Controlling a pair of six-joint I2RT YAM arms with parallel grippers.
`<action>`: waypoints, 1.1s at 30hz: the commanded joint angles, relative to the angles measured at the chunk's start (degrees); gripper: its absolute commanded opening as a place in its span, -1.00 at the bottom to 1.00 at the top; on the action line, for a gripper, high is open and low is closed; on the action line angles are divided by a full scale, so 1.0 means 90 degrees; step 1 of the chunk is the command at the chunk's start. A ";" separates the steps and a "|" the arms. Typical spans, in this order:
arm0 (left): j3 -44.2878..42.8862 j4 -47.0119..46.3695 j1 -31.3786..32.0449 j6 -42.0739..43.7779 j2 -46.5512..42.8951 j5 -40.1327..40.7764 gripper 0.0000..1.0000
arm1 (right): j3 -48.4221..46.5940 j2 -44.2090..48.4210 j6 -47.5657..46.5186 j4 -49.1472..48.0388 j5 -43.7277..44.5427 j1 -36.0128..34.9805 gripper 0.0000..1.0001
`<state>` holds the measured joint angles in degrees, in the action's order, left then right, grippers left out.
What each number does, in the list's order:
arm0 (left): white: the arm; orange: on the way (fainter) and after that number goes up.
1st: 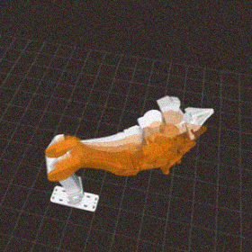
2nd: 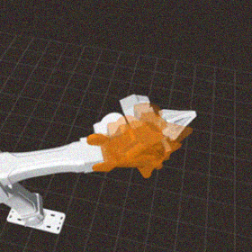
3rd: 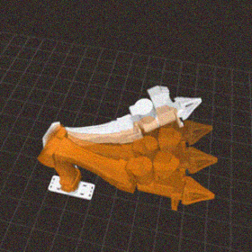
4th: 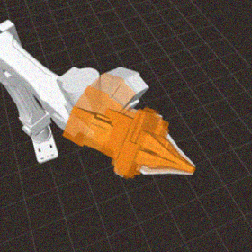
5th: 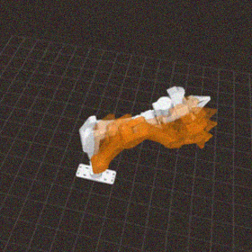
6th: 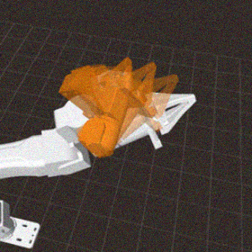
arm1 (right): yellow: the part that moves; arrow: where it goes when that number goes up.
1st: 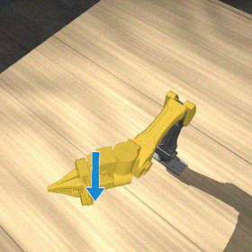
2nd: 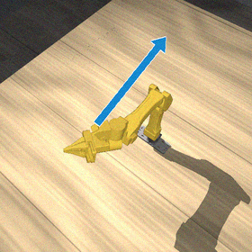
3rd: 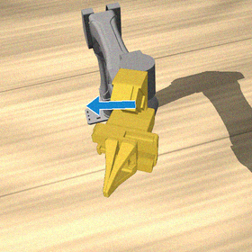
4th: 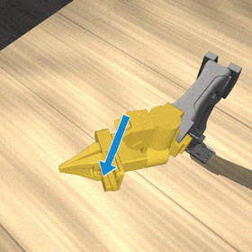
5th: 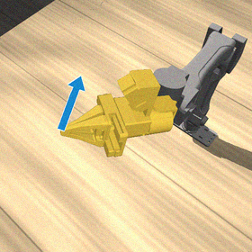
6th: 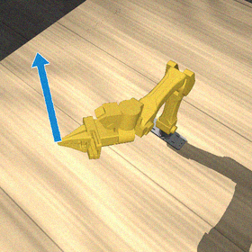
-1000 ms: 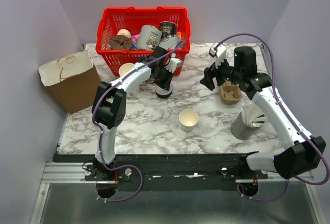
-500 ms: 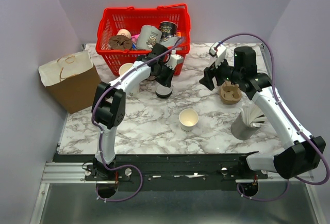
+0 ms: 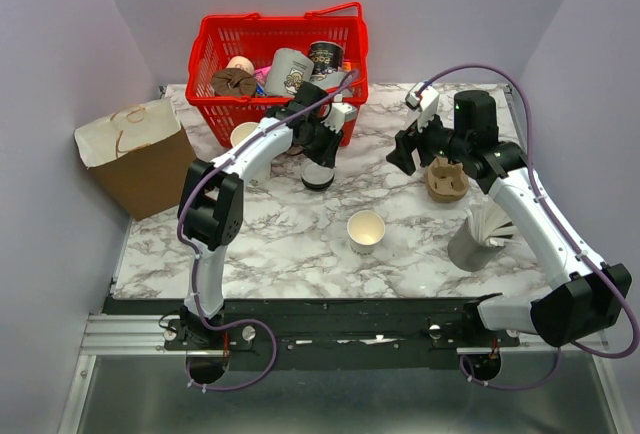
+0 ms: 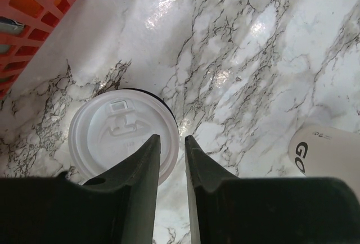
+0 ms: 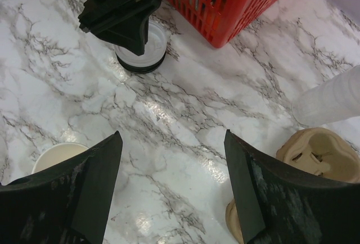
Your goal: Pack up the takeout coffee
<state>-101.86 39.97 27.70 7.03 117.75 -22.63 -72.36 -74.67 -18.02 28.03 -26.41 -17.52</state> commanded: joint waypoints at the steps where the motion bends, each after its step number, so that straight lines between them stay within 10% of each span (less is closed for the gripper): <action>1: 0.0185 -0.0632 -0.0012 -0.0156 -0.0114 0.0435 -0.39 | 0.0051 0.0104 0.0040 -0.0126 -0.0141 0.0032 0.63; 7: 0.1191 -0.1901 0.0125 -0.0117 -0.1052 0.0630 -0.42 | 0.0090 0.0104 0.0039 -0.0107 -0.0151 0.0023 0.63; 33: 0.1055 -0.1355 0.0467 -0.0058 -0.0330 0.1060 -0.23 | 0.0090 0.0074 0.0039 -0.0107 -0.0170 0.0023 0.63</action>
<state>-91.02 26.39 31.97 6.20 112.90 -15.64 -72.25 -74.54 -18.02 28.03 -26.46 -17.52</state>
